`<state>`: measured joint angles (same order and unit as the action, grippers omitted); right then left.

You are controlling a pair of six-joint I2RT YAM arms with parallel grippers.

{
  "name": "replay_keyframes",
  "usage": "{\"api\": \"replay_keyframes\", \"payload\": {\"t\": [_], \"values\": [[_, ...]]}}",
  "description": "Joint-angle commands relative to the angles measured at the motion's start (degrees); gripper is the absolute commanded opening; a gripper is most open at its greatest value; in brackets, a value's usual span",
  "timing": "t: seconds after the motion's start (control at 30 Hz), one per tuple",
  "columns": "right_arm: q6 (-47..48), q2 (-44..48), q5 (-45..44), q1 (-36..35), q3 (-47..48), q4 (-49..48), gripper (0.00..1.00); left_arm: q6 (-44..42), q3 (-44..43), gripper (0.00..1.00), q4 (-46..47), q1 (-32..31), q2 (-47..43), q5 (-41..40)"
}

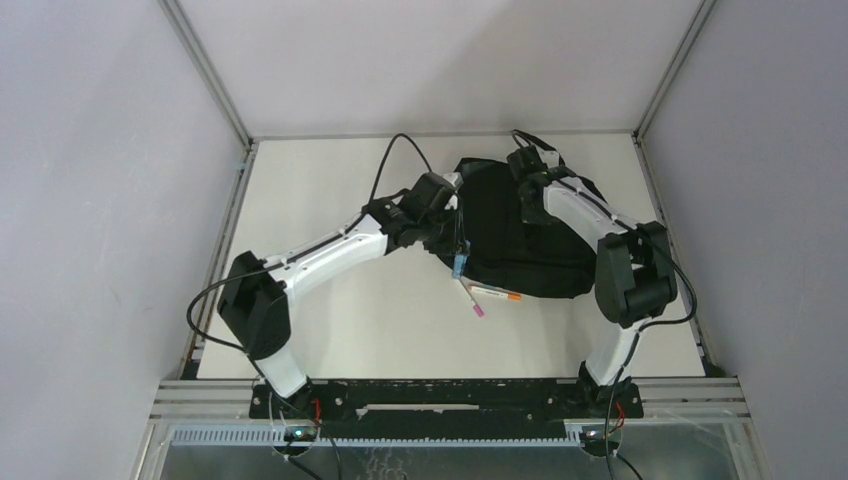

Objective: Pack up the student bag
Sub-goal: Place the stationery in the student bag.

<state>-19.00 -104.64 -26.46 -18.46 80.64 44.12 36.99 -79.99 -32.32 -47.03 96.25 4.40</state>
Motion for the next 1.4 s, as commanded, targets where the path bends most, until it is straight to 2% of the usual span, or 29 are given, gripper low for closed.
{"api": "replay_keyframes", "payload": {"t": [0.0,0.23,0.37,0.47,0.67,0.9,1.07,1.1,1.17,1.27,1.37], "values": [[-0.20,6.68,-1.57,0.14,-0.32,-0.75,0.00,-1.42,-9.06,0.00,2.72,-0.17,3.02,3.65],[-1.44,12.84,4.33,0.71,-2.85,-3.92,0.00,1.58,-21.70,0.00,5.51,1.37,12.94,9.38],[-1.62,14.26,7.28,1.32,-4.38,-5.77,0.00,7.86,-24.42,0.00,14.45,3.72,18.34,16.29],[-1.43,14.80,8.52,1.37,-4.96,-6.51,0.00,11.33,-28.05,0.00,18.45,4.50,21.62,17.09],[-1.54,15.29,9.83,1.41,-5.04,-6.85,0.00,14.83,-39.36,0.00,18.19,4.63,30.69,18.04],[-1.71,15.35,9.67,1.41,-4.97,-5.98,0.00,17.14,-43.27,0.00,19.40,3.76,36.24,18.07],[-1.98,15.43,10.35,1.41,-5.05,-6.40,0.00,16.85,-46.00,0.01,16.88,2.82,40.17,16.57],[-2.00,15.37,10.65,1.41,-5.00,-6.41,0.00,16.96,-46.16,0.04,16.83,2.82,40.83,16.85],[-2.11,15.34,10.81,1.41,-4.98,-6.36,0.00,16.91,-46.28,0.18,16.74,2.82,41.20,17.44],[-2.14,15.17,10.68,1.41,-5.02,-6.25,0.00,15.73,-45.87,0.30,15.08,2.82,40.21,17.56],[-2.15,15.08,10.55,1.40,-5.01,-6.31,0.00,13.53,-42.78,0.36,14.13,2.82,37.02,15.98]]}}
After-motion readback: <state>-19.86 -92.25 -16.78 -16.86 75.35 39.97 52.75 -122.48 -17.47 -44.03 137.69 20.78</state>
